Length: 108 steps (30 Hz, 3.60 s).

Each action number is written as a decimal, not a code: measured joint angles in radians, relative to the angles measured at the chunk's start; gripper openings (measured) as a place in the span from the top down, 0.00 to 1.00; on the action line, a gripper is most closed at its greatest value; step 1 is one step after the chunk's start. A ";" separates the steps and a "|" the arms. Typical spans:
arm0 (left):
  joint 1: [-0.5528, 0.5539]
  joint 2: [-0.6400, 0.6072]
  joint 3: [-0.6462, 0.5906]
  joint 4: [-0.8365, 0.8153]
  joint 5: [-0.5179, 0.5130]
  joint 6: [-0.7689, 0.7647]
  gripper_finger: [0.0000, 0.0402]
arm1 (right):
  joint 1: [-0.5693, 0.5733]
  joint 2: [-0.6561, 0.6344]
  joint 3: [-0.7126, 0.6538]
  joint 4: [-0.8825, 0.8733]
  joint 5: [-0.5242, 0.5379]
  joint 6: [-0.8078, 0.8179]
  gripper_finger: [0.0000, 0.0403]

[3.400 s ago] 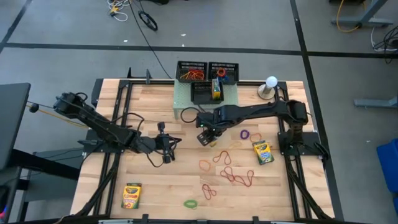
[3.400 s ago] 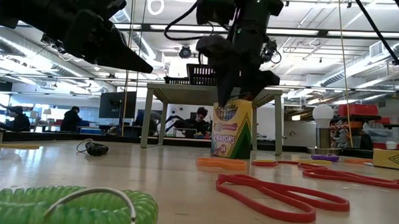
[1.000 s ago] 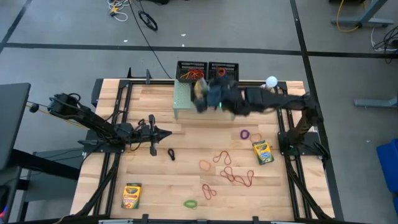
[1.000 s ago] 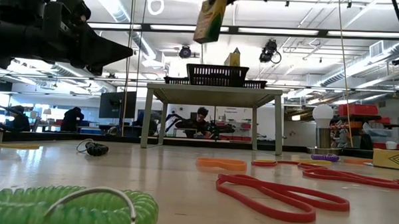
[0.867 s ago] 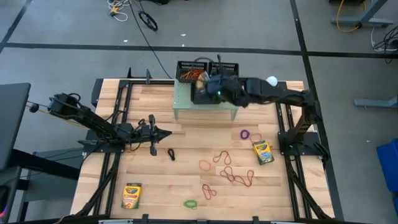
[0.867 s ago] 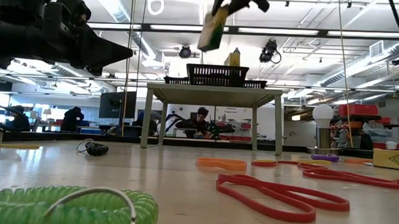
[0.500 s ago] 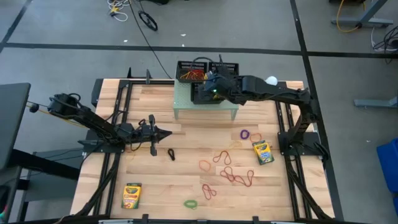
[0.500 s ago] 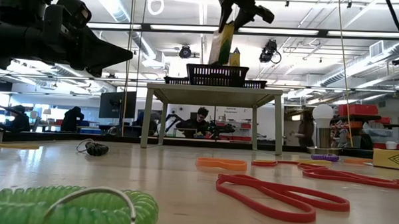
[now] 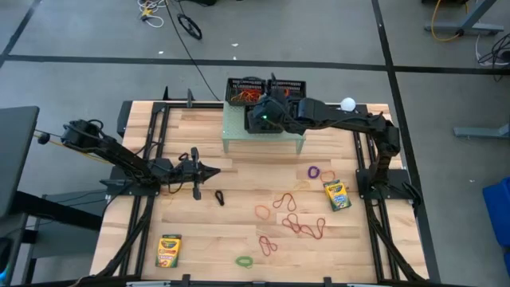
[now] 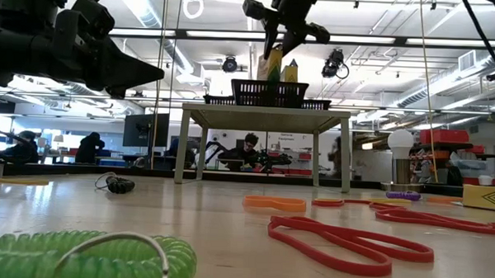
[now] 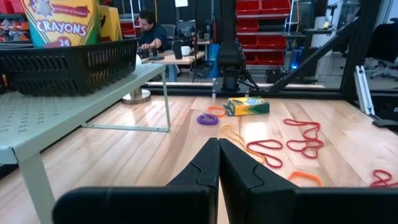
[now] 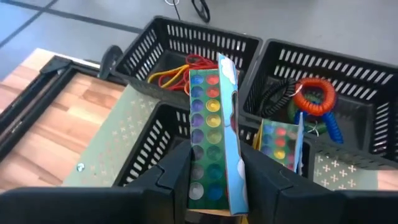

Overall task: Pick & Place Office Desk Supplies
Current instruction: Put the yellow crayon box into the bottom black bin

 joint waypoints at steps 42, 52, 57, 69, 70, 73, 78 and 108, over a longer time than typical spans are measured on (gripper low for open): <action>0.000 0.000 0.000 -0.023 0.000 -0.016 0.98 | -0.016 0.007 0.019 0.041 -0.046 -0.284 0.52; 0.000 0.000 0.000 -0.028 -0.001 -0.016 0.98 | -0.072 0.006 0.030 0.041 -0.264 -0.415 0.51; 0.000 0.000 0.000 -0.028 -0.001 -0.015 0.98 | -0.065 0.007 0.032 0.042 -0.264 -0.474 0.43; 0.000 0.000 0.000 -0.029 0.000 -0.016 0.98 | -0.063 0.014 -0.002 0.015 -0.204 -0.491 0.45; 0.000 0.000 0.000 -0.029 0.000 -0.016 0.98 | -0.063 0.014 -0.008 0.015 -0.202 -0.491 0.47; 0.000 0.000 0.000 -0.031 0.000 -0.015 0.98 | -0.063 0.015 -0.011 0.000 -0.190 -0.481 0.51; 0.000 0.000 0.000 -0.036 0.000 -0.017 0.98 | -0.063 0.015 -0.011 -0.001 -0.186 -0.449 0.60; 0.000 0.000 0.000 -0.051 0.000 -0.034 0.98 | -0.047 0.005 0.043 -0.087 -0.147 -0.123 0.76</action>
